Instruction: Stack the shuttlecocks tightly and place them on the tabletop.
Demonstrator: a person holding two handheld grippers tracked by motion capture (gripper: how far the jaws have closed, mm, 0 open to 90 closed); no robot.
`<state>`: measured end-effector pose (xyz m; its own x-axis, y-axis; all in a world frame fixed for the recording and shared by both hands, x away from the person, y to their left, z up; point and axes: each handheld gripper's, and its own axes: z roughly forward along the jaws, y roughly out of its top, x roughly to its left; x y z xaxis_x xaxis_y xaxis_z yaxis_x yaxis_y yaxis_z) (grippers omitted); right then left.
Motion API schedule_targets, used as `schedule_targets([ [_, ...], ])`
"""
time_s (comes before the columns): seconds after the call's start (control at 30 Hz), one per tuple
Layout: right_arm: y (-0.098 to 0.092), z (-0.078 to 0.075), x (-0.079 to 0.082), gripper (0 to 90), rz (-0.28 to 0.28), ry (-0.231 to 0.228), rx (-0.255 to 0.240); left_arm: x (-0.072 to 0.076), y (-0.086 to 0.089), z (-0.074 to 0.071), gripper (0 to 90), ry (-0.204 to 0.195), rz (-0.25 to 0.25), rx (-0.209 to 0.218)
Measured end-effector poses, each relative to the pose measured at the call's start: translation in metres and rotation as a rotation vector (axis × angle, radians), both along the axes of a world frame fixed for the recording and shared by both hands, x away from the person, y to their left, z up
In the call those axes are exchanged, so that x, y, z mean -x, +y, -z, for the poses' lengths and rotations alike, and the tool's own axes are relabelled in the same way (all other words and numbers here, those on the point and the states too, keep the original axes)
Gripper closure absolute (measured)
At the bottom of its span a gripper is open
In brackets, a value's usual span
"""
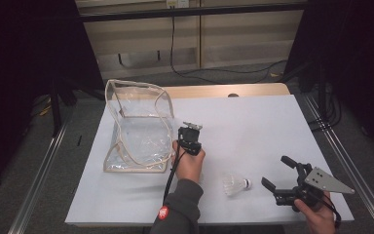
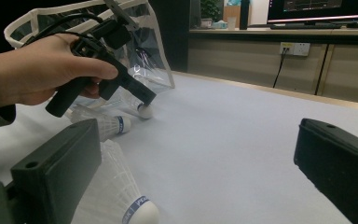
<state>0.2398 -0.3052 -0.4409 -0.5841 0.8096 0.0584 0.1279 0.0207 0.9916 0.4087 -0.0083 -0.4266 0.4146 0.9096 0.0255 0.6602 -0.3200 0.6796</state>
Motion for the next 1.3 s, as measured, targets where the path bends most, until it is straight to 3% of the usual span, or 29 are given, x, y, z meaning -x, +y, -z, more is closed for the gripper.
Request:
schedule_targets([
  [0.3, -0.001, 0.000, 0.002, 0.1, 0.000, 0.004, -0.003, 0.005, 0.005, -0.007, 90.0, -0.049, -0.032, -0.010],
  [0.5, -0.001, 0.000, 0.002, 0.1, 0.001, 0.001, -0.001, 0.006, 0.013, -0.010, 90.0, -0.011, -0.080, -0.049],
  [0.9, -0.001, -0.001, 0.002, 0.2, -0.002, 0.000, -0.004, -0.003, 0.008, -0.002, 90.0, -0.014, -0.057, -0.059],
  [1.0, -0.002, 0.000, 0.002, 0.1, 0.003, 0.003, -0.008, -0.008, 0.007, -0.003, 90.0, -0.005, -0.046, -0.033],
  [1.3, -0.002, -0.001, 0.002, 0.2, 0.001, -0.001, -0.008, -0.016, -0.004, -0.005, 90.0, -0.001, -0.008, -0.029],
])
